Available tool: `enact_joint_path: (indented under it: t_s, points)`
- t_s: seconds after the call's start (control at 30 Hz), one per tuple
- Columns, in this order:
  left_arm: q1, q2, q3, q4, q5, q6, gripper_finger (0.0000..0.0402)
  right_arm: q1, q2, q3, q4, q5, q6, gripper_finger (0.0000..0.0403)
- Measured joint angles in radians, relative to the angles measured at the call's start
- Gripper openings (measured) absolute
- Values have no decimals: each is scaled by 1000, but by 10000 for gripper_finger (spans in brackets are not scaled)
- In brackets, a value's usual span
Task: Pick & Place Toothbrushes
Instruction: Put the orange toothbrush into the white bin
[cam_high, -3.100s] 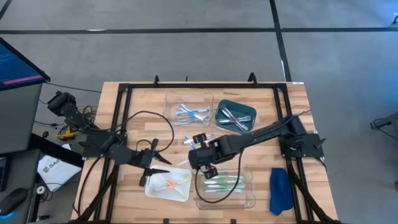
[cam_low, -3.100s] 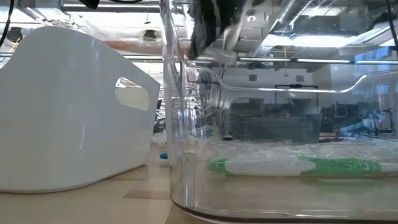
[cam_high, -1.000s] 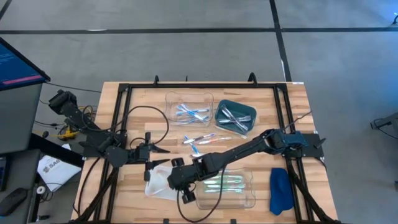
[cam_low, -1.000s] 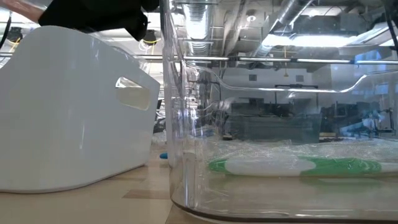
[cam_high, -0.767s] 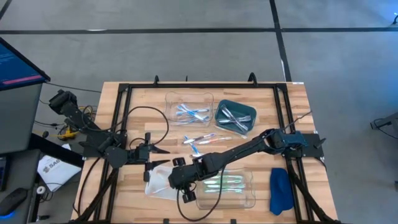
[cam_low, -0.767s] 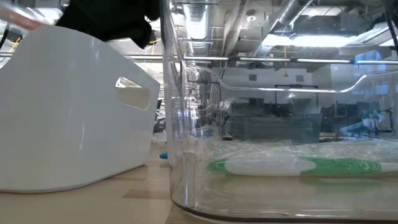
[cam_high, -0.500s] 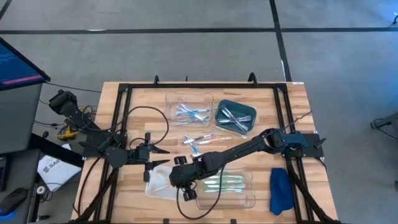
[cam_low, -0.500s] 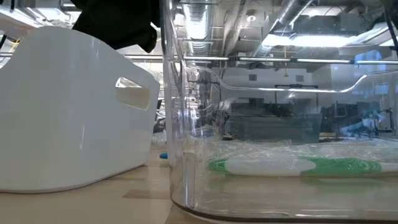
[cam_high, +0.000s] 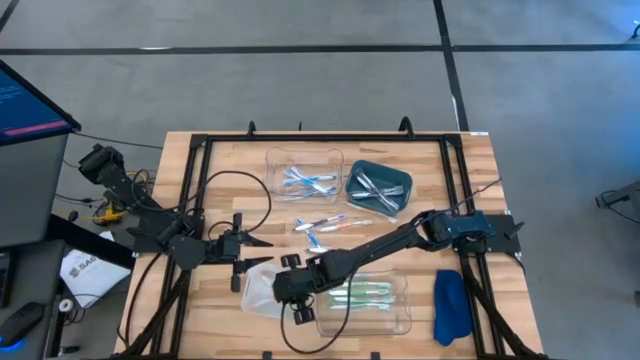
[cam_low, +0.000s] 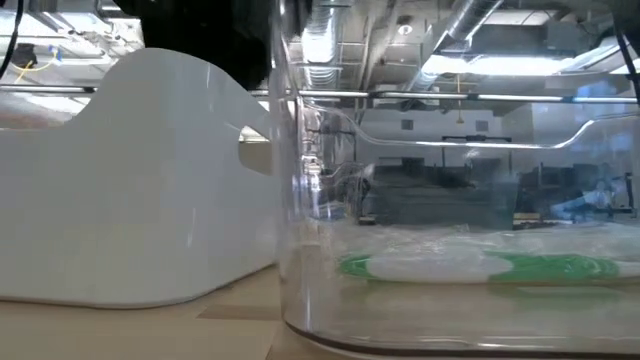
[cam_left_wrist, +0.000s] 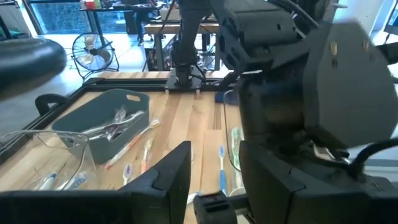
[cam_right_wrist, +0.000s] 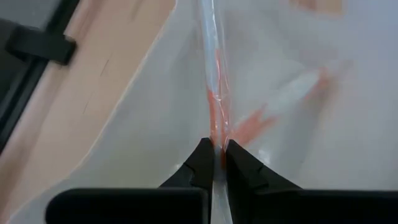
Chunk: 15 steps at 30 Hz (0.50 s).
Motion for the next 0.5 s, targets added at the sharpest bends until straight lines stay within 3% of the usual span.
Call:
enact_joint_path:
  t_s: [0.5]
  points:
    - [0,0,0,0,0,0,131,2,19,-2,-47,7,21,19]
